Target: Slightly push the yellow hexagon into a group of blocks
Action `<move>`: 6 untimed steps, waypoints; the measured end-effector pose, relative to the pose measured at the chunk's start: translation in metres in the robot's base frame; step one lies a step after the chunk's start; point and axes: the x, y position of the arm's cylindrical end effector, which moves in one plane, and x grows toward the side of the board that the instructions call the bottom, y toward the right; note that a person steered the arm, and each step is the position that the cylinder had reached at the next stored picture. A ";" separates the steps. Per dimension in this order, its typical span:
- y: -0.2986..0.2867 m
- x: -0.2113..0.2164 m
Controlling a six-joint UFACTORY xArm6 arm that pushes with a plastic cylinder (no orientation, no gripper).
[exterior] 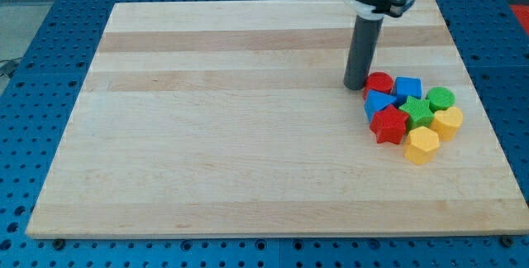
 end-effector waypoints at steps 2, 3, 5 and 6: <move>0.001 0.000; -0.019 0.012; -0.056 0.075; -0.040 0.133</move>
